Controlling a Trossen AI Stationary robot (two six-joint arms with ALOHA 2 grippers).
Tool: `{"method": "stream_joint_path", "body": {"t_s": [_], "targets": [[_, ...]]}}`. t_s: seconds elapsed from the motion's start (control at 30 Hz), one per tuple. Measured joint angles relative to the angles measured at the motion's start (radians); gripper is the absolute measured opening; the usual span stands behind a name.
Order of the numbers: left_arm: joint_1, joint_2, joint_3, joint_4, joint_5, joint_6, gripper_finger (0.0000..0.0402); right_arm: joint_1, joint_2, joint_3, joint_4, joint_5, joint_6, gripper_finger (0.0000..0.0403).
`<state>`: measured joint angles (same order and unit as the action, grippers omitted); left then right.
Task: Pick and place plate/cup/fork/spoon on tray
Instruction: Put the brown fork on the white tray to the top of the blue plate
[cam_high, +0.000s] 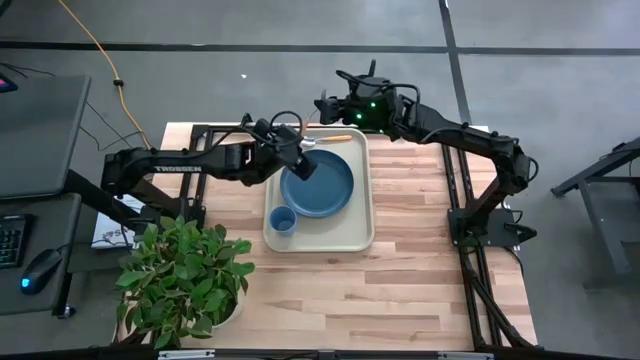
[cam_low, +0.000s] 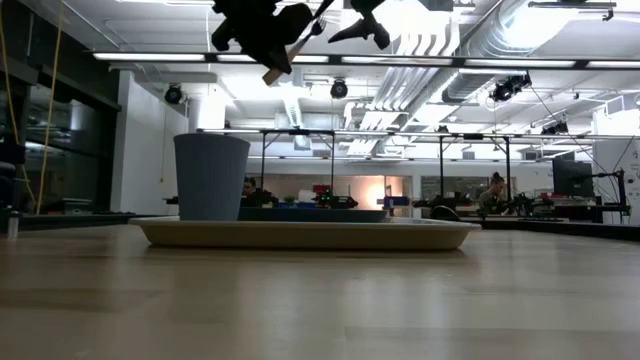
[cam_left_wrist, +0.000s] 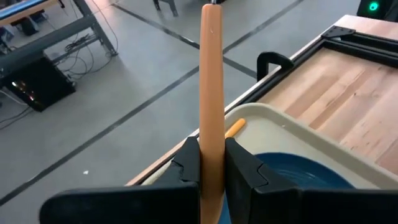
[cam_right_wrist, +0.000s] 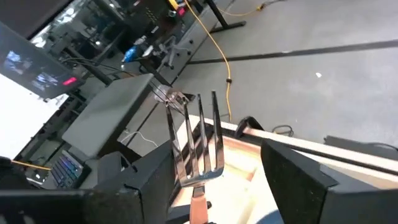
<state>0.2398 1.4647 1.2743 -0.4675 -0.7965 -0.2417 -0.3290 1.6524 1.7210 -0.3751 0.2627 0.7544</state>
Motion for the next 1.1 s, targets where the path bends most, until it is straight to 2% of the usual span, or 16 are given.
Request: {"method": "stream_joint_path", "body": {"t_s": [0.13,0.33,0.4,0.53,0.57,0.7,0.83,0.97,1.1], "targets": [[0.002,0.0,0.0,0.004,0.009,0.023,0.0015,0.001,0.0,0.0,-0.008,0.018,0.014,0.0183],[0.002,0.005,0.0,0.015,0.026,0.029,0.0015,0.001,0.0,0.0,-0.011,0.026,0.032,0.008],[0.003,0.005,0.0,0.019,0.028,0.03,0.0015,0.001,0.0,-0.001,-0.011,0.029,0.031,0.0057],[0.002,0.004,0.0,0.021,0.032,0.038,0.0059,0.002,0.0,-0.001,-0.015,0.031,0.0,0.0054],[0.002,0.0,0.0,0.017,0.043,0.041,0.0075,0.001,-0.001,-0.002,-0.027,0.035,-0.006,0.0034],[0.023,-0.047,0.0,-0.029,0.171,0.032,0.0133,-0.023,-0.019,-0.002,-0.089,0.025,-0.055,0.0004],[0.056,-0.123,0.0,-0.071,0.312,0.004,0.0171,-0.059,-0.052,-0.002,-0.132,-0.012,-0.193,0.0],[0.107,-0.214,0.0,-0.042,0.5,-0.057,0.0187,-0.092,-0.078,-0.002,-0.129,-0.18,-0.385,0.0001],[0.186,-0.268,0.0,0.004,0.711,-0.111,0.0192,-0.091,-0.082,-0.002,-0.117,-0.384,-0.481,0.0001]]}}
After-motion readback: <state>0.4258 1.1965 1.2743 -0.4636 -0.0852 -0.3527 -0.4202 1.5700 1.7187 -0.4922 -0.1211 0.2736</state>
